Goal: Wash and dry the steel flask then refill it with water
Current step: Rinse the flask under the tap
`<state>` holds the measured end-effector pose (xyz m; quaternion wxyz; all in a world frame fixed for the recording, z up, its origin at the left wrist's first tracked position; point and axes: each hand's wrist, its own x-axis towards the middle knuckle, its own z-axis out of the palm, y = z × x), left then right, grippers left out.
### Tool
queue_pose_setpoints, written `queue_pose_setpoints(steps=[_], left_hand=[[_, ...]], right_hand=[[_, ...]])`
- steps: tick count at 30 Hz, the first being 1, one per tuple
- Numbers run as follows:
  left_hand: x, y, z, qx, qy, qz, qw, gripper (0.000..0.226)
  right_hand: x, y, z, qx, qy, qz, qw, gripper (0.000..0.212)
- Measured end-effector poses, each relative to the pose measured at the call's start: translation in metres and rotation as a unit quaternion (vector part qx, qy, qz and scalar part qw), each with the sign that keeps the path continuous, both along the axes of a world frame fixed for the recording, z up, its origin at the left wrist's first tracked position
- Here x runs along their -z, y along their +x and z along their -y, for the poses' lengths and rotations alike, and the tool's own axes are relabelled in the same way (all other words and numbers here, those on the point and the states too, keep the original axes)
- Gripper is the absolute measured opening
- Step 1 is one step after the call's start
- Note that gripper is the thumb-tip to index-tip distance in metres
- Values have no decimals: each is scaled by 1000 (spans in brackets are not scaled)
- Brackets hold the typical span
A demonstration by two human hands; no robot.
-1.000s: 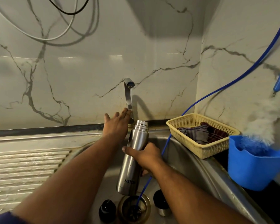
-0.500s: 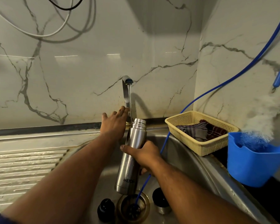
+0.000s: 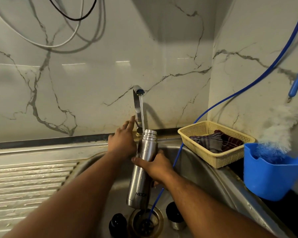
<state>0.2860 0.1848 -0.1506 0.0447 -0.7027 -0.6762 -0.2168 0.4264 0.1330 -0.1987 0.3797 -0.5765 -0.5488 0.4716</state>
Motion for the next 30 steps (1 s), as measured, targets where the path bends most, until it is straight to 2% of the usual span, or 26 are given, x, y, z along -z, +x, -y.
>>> queue_pose_setpoints(steps=[2, 3, 4, 7, 8, 9, 10, 12, 13, 14, 15, 16, 17, 18, 19, 21, 23, 25, 27, 30], left_hand=[[-2, -3, 17, -11, -34, 112, 993, 75], [-3, -7, 27, -8, -72, 158, 985, 54], [-3, -11, 41, 12, -126, 207, 970, 45], [-2, -27, 87, 55, -300, 363, 881, 69], [1, -34, 95, 67, -323, 395, 857, 72], [5, -41, 98, 86, -322, 410, 849, 74], [8, -46, 99, 106, -294, 417, 853, 75], [5, -48, 100, 120, -196, 404, 885, 74], [2, -49, 98, 118, -136, 390, 903, 72], [-5, -47, 100, 115, -67, 374, 918, 69], [-12, -45, 102, 114, -5, 359, 926, 66], [-19, -43, 101, 121, 48, 351, 927, 63], [-24, -40, 97, 134, 86, 347, 924, 59], [-29, -35, 95, 147, 111, 347, 919, 56], [-32, -29, 92, 162, 128, 350, 914, 53], [-35, -15, 83, 186, 126, 371, 901, 53], [-27, 0, 69, 194, 106, 399, 890, 50], [-8, 10, 55, 214, 84, 369, 901, 48], [13, 11, 48, 238, 57, 302, 921, 63], [29, 6, 47, 244, 13, 329, 912, 73]], right_hand=[[-3, -2, 1, 3, 18, -6, 1000, 90], [-7, -3, 3, 7, 32, -10, 999, 89], [-9, -4, 3, 13, 46, -20, 999, 86], [-25, -6, 11, 31, 61, -66, 995, 79], [-30, -8, 11, 36, 55, -91, 994, 76], [-36, -9, 13, 38, 37, -126, 991, 75], [-40, -12, 13, 37, 9, -168, 985, 75], [-45, -20, 14, 32, -26, -246, 968, 80], [-45, -25, 14, 47, -26, -257, 965, 90], [-42, -27, 13, 82, -1, -221, 972, 103], [-39, -25, 12, 107, 49, -127, 985, 112], [-34, -18, 10, 107, 117, 21, 987, 113], [-27, -11, 8, 83, 201, 168, 962, 111], [-23, -5, 7, 42, 262, 260, 928, 110], [-23, -1, 9, -13, 286, 282, 916, 110], [-19, -3, 10, -46, 271, 170, 946, 96], [-12, -8, 1, 11, 251, 98, 963, 68], [-4, -6, -13, 68, 210, 65, 973, 49], [3, -1, -22, 74, 156, 33, 984, 41], [3, 2, -23, 64, 105, 30, 992, 32]])
